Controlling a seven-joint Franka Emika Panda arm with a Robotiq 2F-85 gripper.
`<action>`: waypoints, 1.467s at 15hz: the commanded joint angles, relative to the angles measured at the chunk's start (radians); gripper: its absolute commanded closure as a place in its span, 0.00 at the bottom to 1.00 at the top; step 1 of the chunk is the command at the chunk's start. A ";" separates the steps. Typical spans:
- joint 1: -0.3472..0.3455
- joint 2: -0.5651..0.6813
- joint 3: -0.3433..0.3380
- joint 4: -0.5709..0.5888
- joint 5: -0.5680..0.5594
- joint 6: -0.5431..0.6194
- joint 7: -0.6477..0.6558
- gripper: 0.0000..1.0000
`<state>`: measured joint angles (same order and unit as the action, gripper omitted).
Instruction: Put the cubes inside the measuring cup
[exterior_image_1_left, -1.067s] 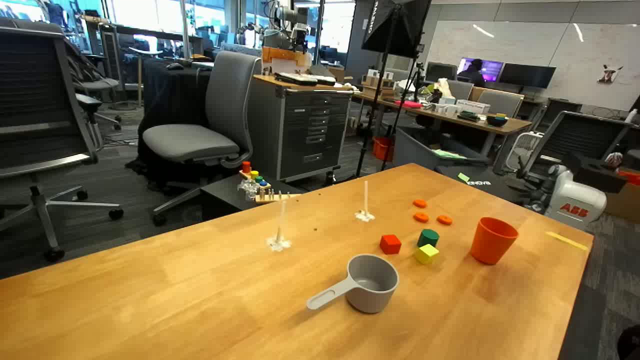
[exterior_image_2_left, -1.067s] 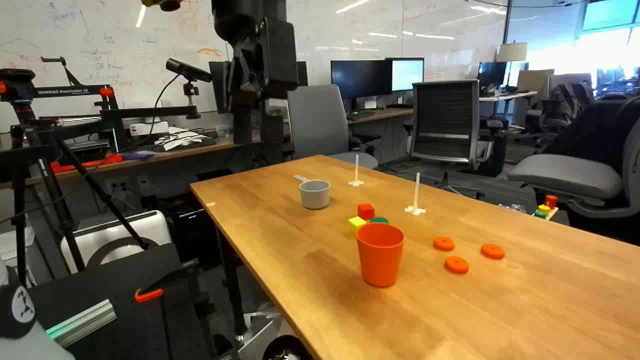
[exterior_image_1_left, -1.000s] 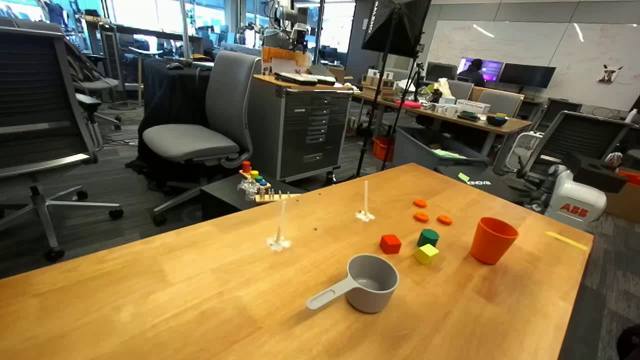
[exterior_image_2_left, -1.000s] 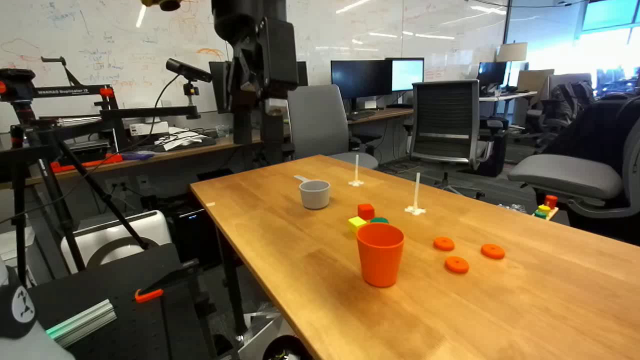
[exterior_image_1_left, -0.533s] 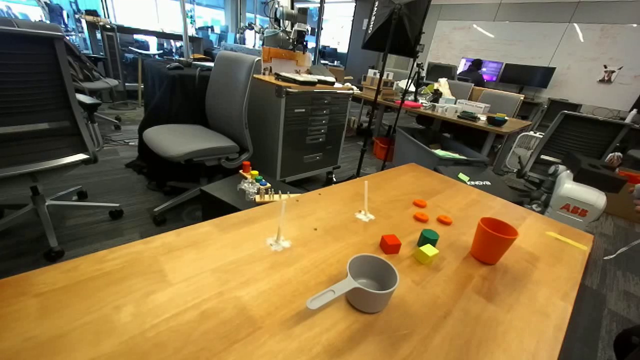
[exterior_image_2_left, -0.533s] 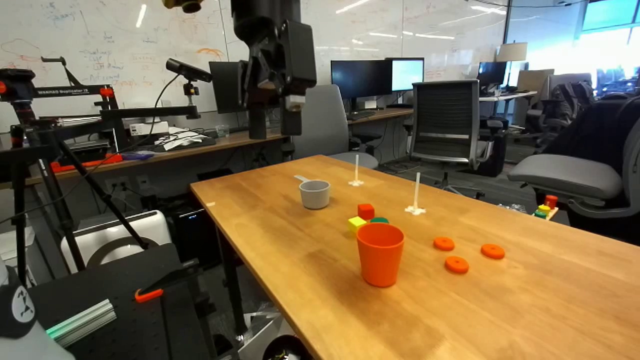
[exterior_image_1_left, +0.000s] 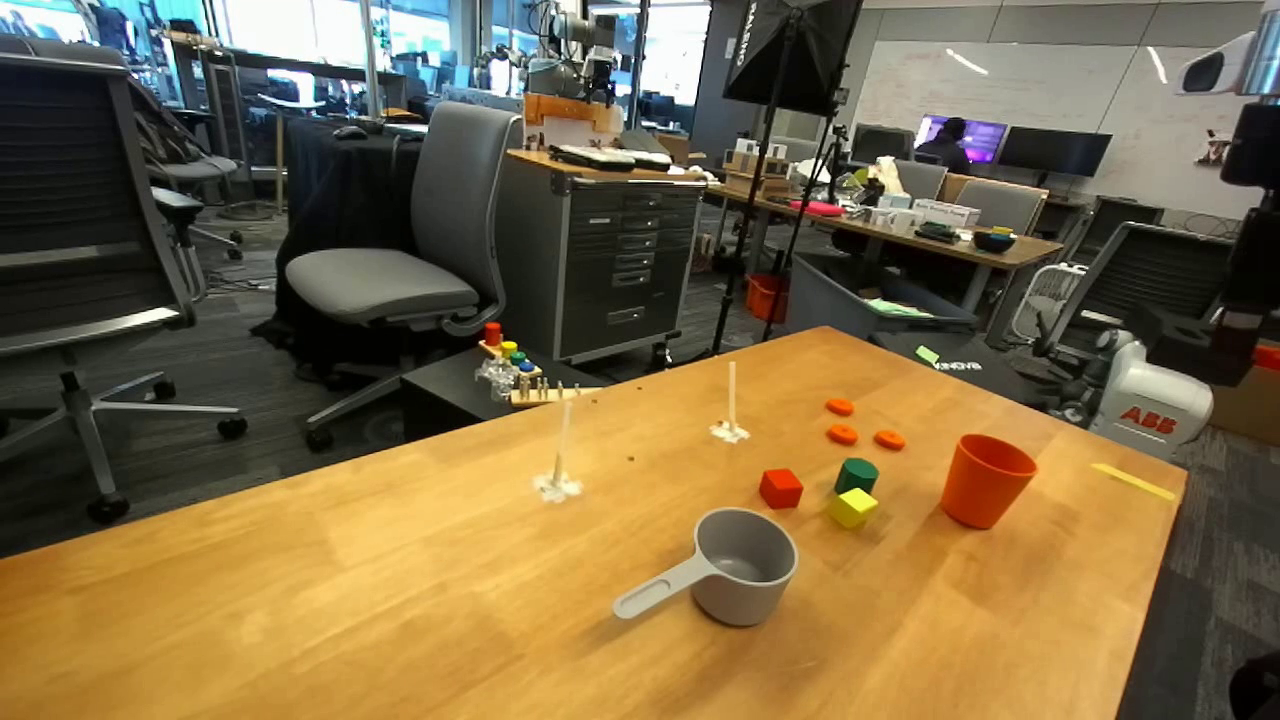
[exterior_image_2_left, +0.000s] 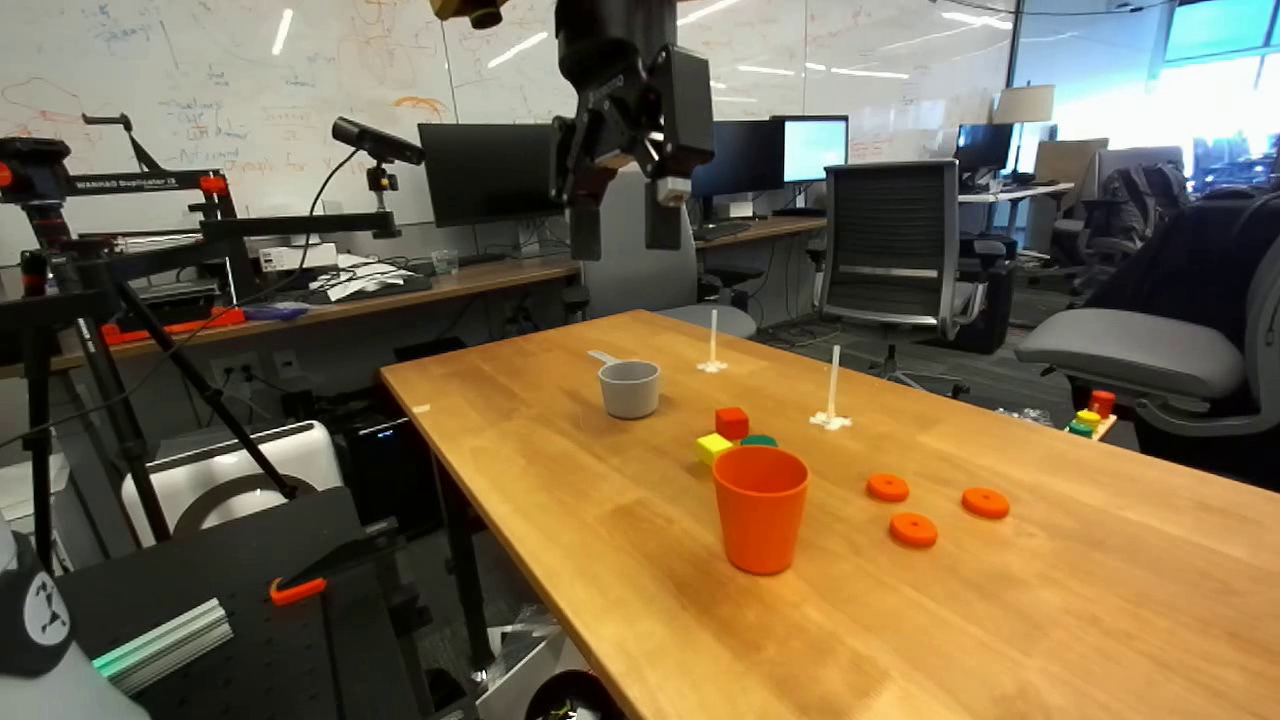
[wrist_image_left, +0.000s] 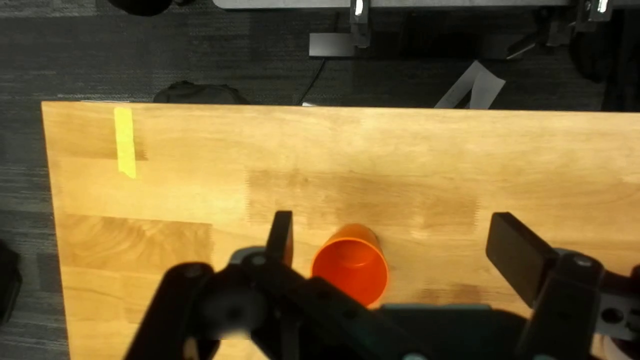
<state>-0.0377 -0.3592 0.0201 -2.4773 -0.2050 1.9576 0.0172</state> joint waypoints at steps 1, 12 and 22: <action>0.006 0.005 -0.005 0.005 -0.001 -0.002 0.002 0.00; 0.052 0.394 0.024 0.290 0.033 0.049 0.023 0.00; 0.096 0.841 0.000 0.716 0.024 -0.083 0.091 0.00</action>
<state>0.0423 0.3455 0.0416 -1.9233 -0.1829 1.9720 0.0769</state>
